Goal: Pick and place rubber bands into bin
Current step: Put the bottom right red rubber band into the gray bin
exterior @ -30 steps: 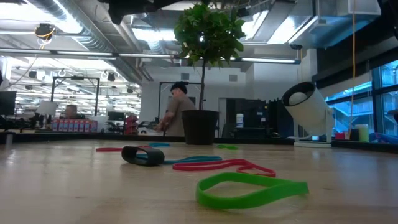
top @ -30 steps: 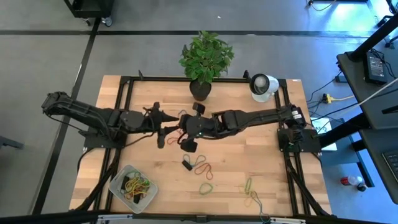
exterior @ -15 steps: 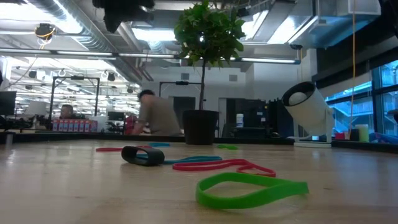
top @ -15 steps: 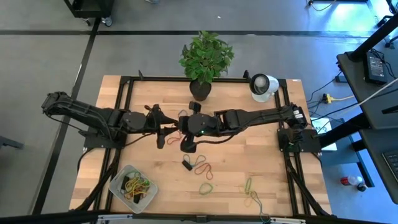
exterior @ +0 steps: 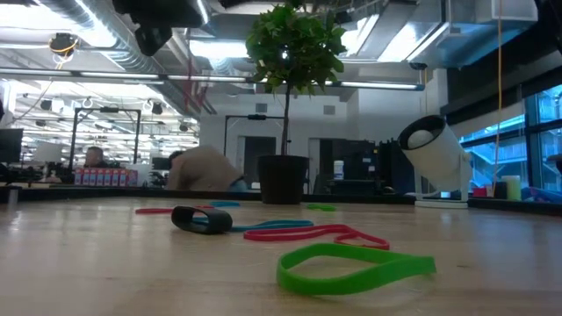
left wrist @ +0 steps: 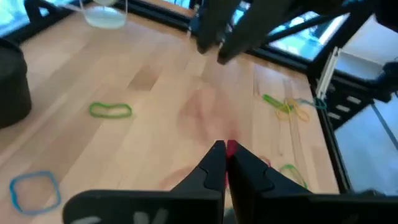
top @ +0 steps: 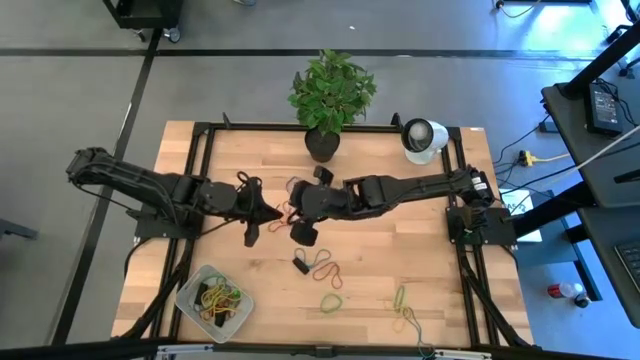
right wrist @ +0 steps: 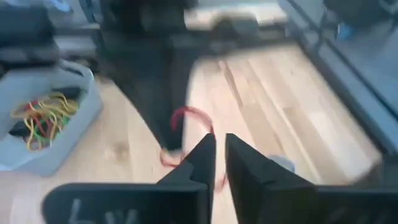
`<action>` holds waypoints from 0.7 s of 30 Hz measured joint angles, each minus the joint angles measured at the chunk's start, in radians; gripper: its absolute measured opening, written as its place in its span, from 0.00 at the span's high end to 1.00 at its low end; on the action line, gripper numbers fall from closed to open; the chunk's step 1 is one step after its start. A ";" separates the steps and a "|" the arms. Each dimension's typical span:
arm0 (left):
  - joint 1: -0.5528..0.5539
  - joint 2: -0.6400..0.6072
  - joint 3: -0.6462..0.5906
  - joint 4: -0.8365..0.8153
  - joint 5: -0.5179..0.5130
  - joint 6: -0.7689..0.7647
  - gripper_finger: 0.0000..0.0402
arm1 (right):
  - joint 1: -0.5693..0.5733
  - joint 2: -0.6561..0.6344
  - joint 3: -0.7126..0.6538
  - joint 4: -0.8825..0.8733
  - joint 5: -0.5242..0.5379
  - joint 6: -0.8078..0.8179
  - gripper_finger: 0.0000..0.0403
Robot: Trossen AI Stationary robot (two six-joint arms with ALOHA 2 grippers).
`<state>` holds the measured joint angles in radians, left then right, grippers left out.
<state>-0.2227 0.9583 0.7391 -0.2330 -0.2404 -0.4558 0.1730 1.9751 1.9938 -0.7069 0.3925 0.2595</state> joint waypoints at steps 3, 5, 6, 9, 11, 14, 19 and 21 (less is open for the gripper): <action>-0.010 -0.028 0.000 -0.049 -0.003 -0.012 0.99 | 0.006 0.000 0.000 -0.092 0.001 0.066 0.82; -0.023 -0.055 0.000 -0.079 -0.004 -0.020 0.99 | 0.012 0.000 0.000 -0.163 0.002 0.123 0.78; -0.032 -0.068 0.001 -0.086 -0.004 -0.021 0.99 | 0.018 0.000 0.000 -0.209 0.003 0.155 0.76; -0.072 -0.110 0.005 -0.125 -0.013 -0.035 0.99 | 0.046 0.000 0.000 -0.369 0.002 0.255 0.73; -0.110 -0.121 0.032 -0.199 -0.029 -0.064 0.99 | 0.068 0.000 -0.002 -0.479 0.006 0.318 0.72; -0.180 -0.118 0.102 -0.367 -0.044 -0.137 0.99 | 0.104 -0.001 -0.029 -0.572 0.060 0.403 0.74; -0.339 -0.072 0.227 -0.604 -0.045 -0.296 0.99 | 0.149 -0.008 -0.111 -0.627 0.106 0.522 0.79; -0.405 -0.050 0.273 -0.692 -0.028 -0.381 0.99 | 0.160 -0.008 -0.166 -0.620 0.102 0.554 0.81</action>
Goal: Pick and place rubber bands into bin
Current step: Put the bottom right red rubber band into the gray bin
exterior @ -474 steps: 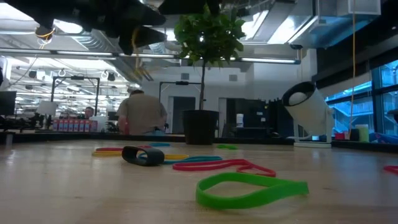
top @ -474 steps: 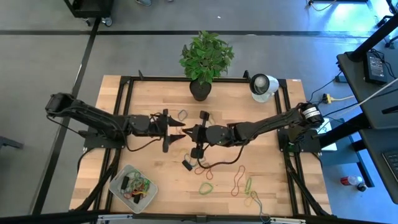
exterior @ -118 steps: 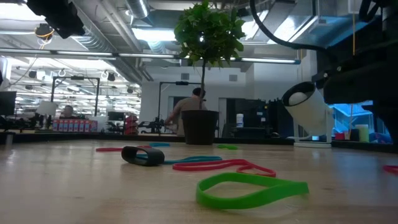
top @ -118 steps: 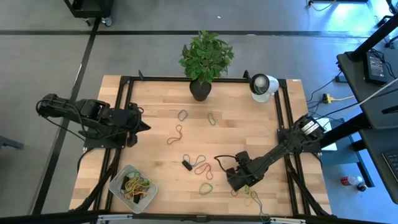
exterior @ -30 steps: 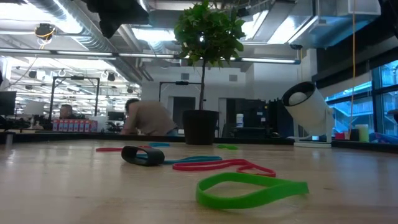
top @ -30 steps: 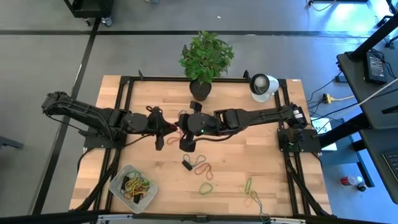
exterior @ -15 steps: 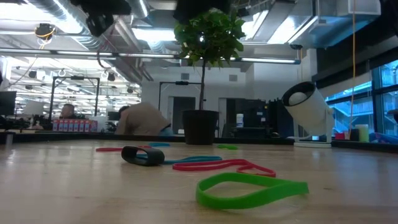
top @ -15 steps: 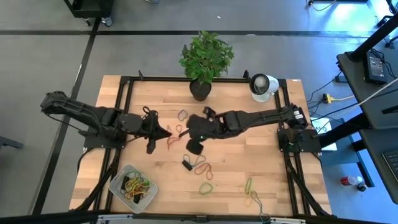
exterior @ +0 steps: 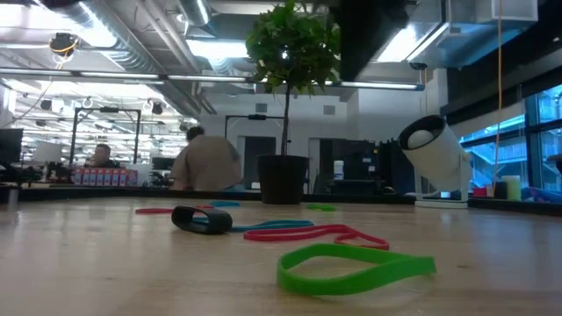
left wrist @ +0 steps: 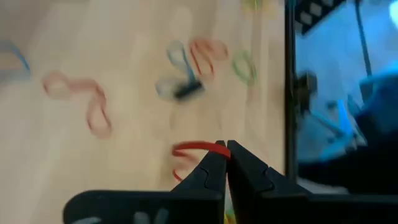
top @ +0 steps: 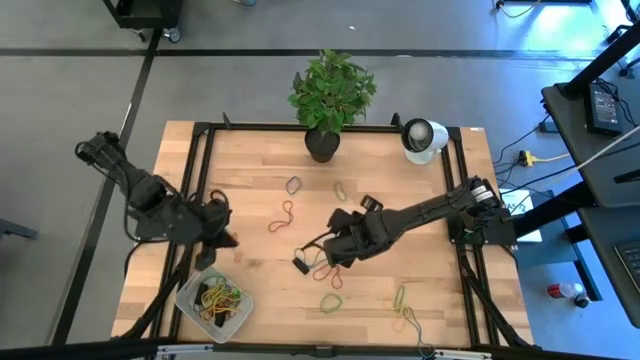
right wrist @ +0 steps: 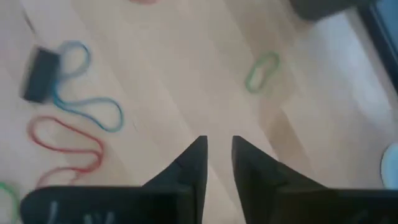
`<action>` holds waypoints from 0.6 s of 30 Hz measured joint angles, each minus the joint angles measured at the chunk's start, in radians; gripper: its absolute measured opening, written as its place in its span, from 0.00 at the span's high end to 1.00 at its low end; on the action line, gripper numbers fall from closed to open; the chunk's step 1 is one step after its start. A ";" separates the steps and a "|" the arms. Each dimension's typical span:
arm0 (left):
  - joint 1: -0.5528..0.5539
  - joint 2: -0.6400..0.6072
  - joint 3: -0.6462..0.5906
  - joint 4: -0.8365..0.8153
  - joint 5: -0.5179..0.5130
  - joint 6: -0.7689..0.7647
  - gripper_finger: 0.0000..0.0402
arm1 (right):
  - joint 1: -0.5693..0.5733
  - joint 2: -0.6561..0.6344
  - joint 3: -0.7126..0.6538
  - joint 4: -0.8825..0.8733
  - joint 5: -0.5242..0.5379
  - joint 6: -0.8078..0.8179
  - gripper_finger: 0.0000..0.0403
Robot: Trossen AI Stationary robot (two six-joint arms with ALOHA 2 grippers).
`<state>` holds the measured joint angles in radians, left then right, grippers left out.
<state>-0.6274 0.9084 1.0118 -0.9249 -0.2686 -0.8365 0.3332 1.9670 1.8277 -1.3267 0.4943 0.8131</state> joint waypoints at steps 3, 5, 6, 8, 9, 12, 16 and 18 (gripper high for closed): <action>-0.093 0.030 0.046 -0.093 0.018 -0.131 0.99 | 0.008 -0.016 -0.098 0.065 -0.045 0.027 0.87; -0.145 0.046 0.066 -0.123 0.029 -0.206 0.99 | 0.011 -0.045 -0.180 0.156 -0.081 0.024 0.92; -0.168 0.053 0.071 -0.130 0.032 -0.237 0.99 | 0.013 -0.064 -0.226 0.201 -0.085 0.022 0.95; -0.209 0.062 0.072 -0.146 0.051 -0.301 0.99 | 0.020 -0.122 -0.325 0.296 -0.091 0.020 0.98; -0.228 0.066 0.072 -0.152 0.061 -0.334 0.99 | 0.023 -0.159 -0.377 0.335 -0.096 0.020 0.99; -0.275 0.082 0.072 -0.177 0.096 -0.426 0.99 | 0.033 -0.294 -0.547 0.458 -0.104 0.035 0.97; -0.319 0.110 0.072 -0.197 0.154 -0.526 0.99 | 0.032 -0.501 -0.786 0.623 -0.107 0.110 0.98; -0.335 0.128 0.072 -0.203 0.189 -0.577 0.99 | 0.032 -0.595 -0.892 0.705 -0.105 0.155 0.99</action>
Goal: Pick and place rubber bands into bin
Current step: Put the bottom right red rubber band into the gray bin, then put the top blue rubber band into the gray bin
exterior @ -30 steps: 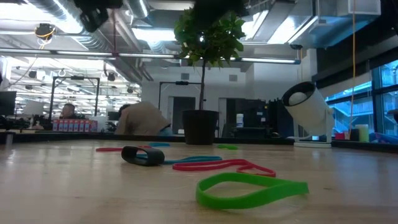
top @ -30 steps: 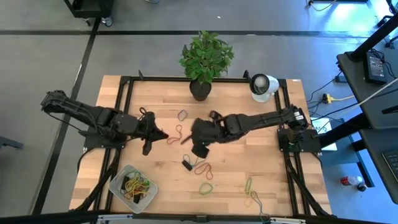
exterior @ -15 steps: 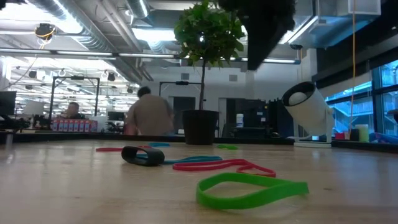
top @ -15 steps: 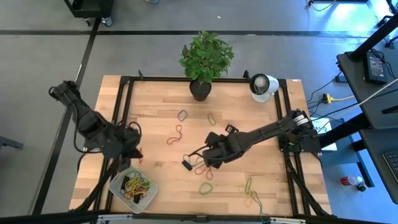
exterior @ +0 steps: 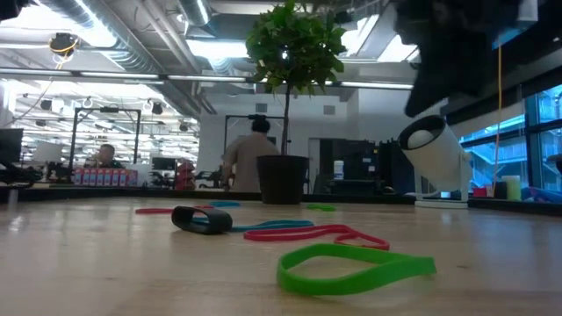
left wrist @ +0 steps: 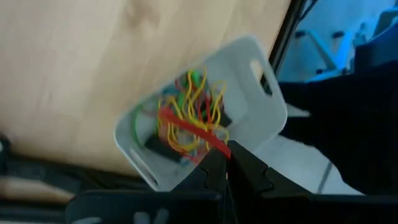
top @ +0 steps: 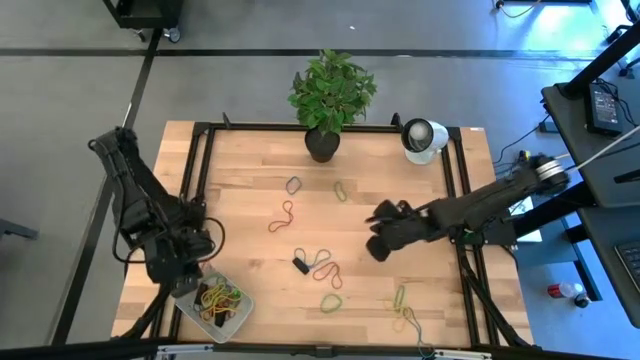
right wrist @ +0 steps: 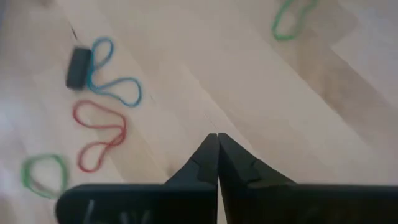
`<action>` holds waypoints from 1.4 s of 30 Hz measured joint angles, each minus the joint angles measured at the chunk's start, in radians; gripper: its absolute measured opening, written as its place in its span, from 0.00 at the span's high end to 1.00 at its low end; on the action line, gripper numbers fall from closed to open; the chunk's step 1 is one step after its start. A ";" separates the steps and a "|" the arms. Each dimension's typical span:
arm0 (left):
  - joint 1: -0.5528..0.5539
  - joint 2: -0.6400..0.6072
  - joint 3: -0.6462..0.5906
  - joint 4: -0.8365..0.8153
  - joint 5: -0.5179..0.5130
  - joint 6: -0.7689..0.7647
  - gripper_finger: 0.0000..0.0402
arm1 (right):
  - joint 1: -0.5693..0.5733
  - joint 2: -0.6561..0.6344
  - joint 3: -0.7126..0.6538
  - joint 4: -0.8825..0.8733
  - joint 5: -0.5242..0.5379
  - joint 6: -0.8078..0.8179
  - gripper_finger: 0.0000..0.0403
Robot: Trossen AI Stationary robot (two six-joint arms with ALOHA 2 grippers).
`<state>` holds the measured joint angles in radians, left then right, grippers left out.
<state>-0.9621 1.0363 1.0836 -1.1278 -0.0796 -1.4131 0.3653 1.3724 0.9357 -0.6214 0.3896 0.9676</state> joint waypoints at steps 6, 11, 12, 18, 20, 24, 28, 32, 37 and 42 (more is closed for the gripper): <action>-0.027 0.071 0.000 0.018 0.051 -0.093 0.99 | 0.000 -0.191 -0.237 0.257 0.000 0.080 0.97; -0.031 0.148 0.000 0.070 0.057 -0.101 0.99 | 0.000 -0.227 -0.322 0.400 0.000 0.073 0.97; -0.031 0.163 0.000 0.070 0.057 -0.120 0.99 | 0.000 -0.226 -0.324 0.399 0.000 0.070 0.97; -0.031 0.246 0.000 0.070 0.135 -0.262 0.92 | -0.001 -0.217 -0.324 0.406 0.000 -0.006 0.97; -0.031 0.268 0.000 0.074 0.161 -0.302 0.87 | -0.001 -0.217 -0.324 0.405 0.000 -0.031 0.97; -0.031 0.294 0.000 0.100 0.175 -0.363 0.76 | -0.001 -0.217 -0.324 0.404 0.000 -0.087 0.97; -0.031 0.298 -0.001 0.114 0.162 -0.384 0.66 | -0.002 -0.217 -0.324 0.404 0.000 -0.157 0.97; -0.030 0.297 0.000 0.114 0.069 -0.390 0.61 | -0.003 -0.217 -0.324 0.404 0.000 -0.224 0.97; 0.026 0.278 -0.001 0.059 -0.067 -0.388 0.63 | -0.003 -0.217 -0.324 0.434 0.001 -0.226 0.97; 0.170 0.234 -0.001 -0.032 -0.186 -0.250 0.69 | -0.003 -0.217 -0.324 0.458 0.021 -0.215 0.97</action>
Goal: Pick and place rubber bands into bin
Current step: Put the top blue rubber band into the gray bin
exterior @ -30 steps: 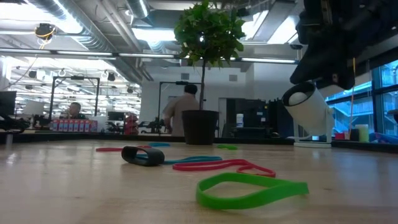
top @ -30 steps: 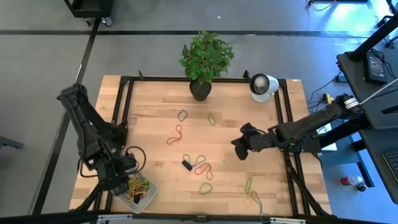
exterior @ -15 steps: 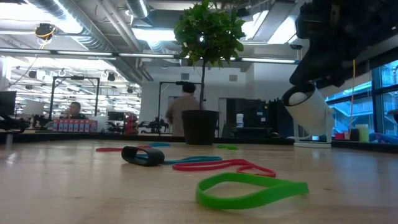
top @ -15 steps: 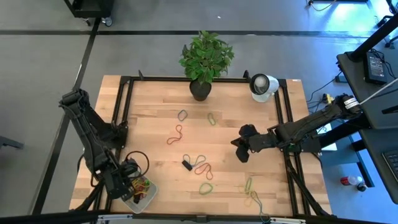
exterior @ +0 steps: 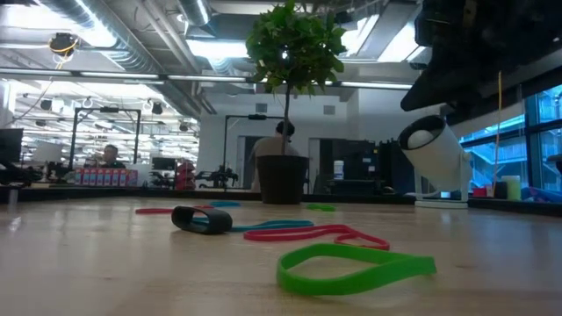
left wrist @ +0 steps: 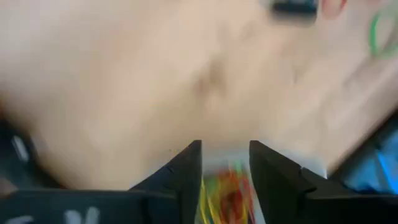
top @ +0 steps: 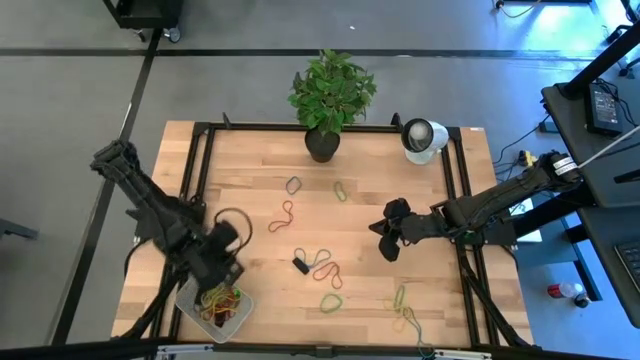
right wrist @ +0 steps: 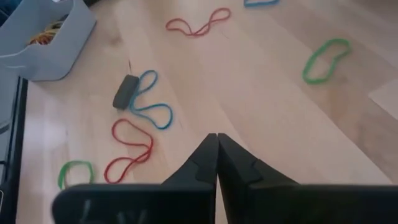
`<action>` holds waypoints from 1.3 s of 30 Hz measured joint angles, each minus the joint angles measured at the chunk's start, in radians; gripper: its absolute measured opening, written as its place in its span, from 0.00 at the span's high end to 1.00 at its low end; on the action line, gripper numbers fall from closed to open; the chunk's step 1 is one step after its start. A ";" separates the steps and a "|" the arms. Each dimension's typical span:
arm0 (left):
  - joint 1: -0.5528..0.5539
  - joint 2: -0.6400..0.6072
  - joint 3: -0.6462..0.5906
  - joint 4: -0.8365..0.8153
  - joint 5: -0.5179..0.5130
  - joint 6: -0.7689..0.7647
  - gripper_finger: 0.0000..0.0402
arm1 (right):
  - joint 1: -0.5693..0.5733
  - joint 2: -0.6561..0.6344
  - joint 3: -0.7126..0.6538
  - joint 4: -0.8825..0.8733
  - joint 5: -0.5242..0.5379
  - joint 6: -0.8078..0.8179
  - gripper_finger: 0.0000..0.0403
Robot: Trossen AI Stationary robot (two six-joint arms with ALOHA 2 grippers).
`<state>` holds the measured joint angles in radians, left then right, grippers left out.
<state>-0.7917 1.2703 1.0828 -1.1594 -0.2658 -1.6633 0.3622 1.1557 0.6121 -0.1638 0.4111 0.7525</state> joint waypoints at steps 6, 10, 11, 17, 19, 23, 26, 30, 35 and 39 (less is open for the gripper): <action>0.284 -0.018 0.000 0.061 -0.078 0.463 0.80 | -0.017 0.000 0.000 0.061 0.015 0.036 0.99; 0.462 -0.018 -0.021 0.218 -0.081 0.857 0.89 | -0.035 0.000 0.001 0.102 0.018 0.003 1.00; 0.499 -0.018 -0.031 0.258 -0.075 0.948 0.92 | -0.042 0.000 0.001 0.101 0.023 0.008 1.00; 0.648 -0.027 -0.084 0.309 0.001 1.251 0.99 | -0.071 0.002 0.002 0.178 0.059 0.076 1.00; 0.671 -0.059 -0.128 0.346 0.022 1.298 1.00 | -0.070 0.018 0.016 0.194 0.096 0.048 1.00; 0.706 -0.158 -0.248 0.504 0.094 1.359 1.00 | -0.072 0.080 0.102 0.197 0.108 -0.075 1.00; 0.724 -0.249 -0.338 0.600 0.113 1.365 1.00 | -0.092 0.161 0.191 0.181 0.110 -0.158 1.00; 0.748 -0.366 -0.423 0.646 0.110 1.381 1.00 | -0.141 0.296 0.336 0.127 0.112 -0.184 1.00; 0.771 -0.478 -0.468 0.665 0.111 1.434 1.00 | -0.207 0.489 0.532 0.059 0.075 -0.272 0.98; 0.787 -0.540 -0.474 0.639 0.108 1.487 1.00 | -0.255 0.645 0.669 0.060 0.065 -0.310 0.95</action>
<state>-0.0048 0.7304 0.6084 -0.5207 -0.1576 -0.1765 0.1072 1.8004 1.2810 -0.1040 0.4762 0.4422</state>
